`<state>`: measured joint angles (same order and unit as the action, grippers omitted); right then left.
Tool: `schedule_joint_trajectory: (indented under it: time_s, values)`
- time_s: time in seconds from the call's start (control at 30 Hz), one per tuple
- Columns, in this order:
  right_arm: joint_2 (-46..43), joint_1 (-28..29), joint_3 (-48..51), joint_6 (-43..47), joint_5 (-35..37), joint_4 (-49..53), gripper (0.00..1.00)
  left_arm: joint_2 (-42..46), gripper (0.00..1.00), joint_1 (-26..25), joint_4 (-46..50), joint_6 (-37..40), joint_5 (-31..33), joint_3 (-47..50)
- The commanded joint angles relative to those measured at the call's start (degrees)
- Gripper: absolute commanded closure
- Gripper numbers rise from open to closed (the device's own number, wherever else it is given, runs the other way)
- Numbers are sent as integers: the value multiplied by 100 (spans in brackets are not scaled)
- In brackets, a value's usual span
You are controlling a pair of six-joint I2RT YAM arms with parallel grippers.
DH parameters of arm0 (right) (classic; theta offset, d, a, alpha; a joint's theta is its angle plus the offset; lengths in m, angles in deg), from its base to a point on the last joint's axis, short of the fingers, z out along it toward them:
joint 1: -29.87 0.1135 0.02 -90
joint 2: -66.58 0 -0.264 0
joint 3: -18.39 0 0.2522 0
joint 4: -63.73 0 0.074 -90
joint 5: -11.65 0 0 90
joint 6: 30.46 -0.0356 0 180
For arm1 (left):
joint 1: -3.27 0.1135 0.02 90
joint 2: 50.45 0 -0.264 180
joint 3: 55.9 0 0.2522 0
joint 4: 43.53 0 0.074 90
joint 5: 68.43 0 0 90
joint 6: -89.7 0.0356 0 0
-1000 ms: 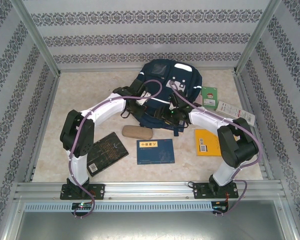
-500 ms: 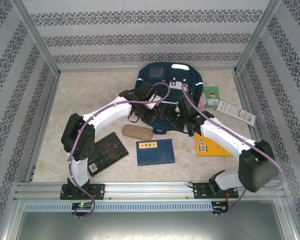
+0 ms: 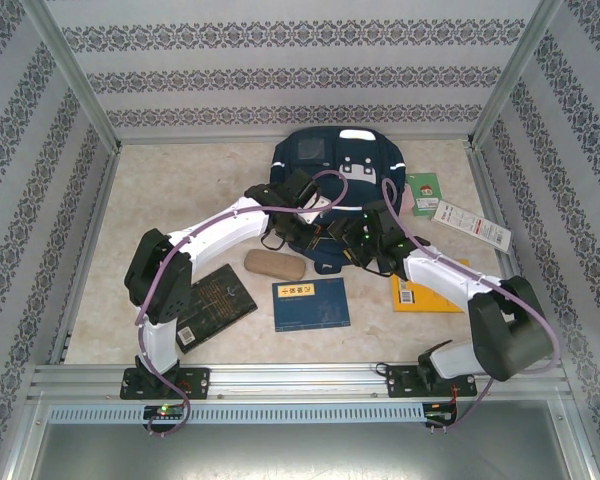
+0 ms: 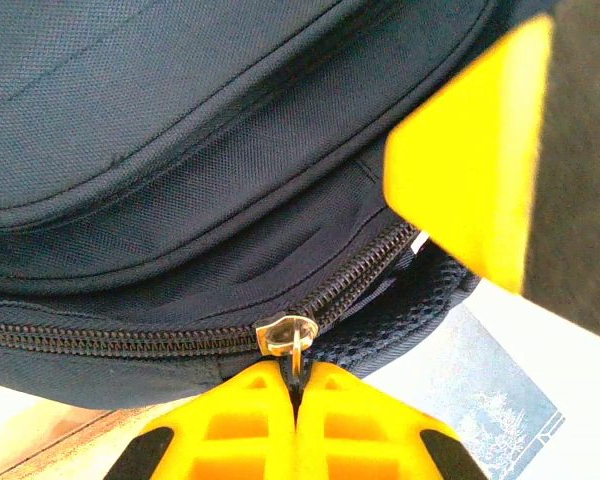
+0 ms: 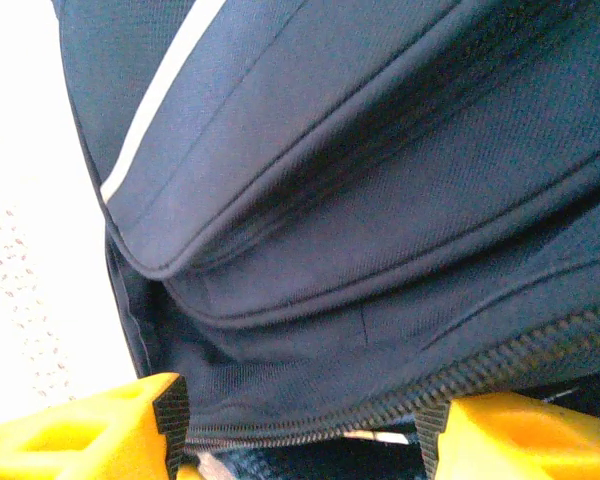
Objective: Pack the student bag
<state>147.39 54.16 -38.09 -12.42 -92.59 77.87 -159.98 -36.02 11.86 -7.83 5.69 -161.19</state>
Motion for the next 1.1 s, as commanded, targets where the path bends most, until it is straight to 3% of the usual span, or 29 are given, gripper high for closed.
schedule_joint_trajectory:
  time_s: [0.0,0.1,0.2,0.27,0.5,0.73,1.07]
  values:
    - [381,-186,20,-377,2,-678,39,246,100,-105,139,-12,-121,-43]
    - [742,-241,-208,-372,-136,-715,54,240,100,-105,177,48,-76,-25]
    - [899,-237,-389,-326,-87,-400,89,205,100,-99,310,126,10,-89]
    - [847,-250,-382,-234,9,-312,100,121,100,-71,503,221,128,-201]
    - [499,-523,-350,220,181,173,100,-116,100,287,1047,394,868,-357]
    - [250,-751,-281,587,-1,322,100,-653,100,1010,1388,575,1523,-843]
    - [39,-837,-446,1123,-342,699,100,-2405,100,1789,1612,-82,2659,-2870]
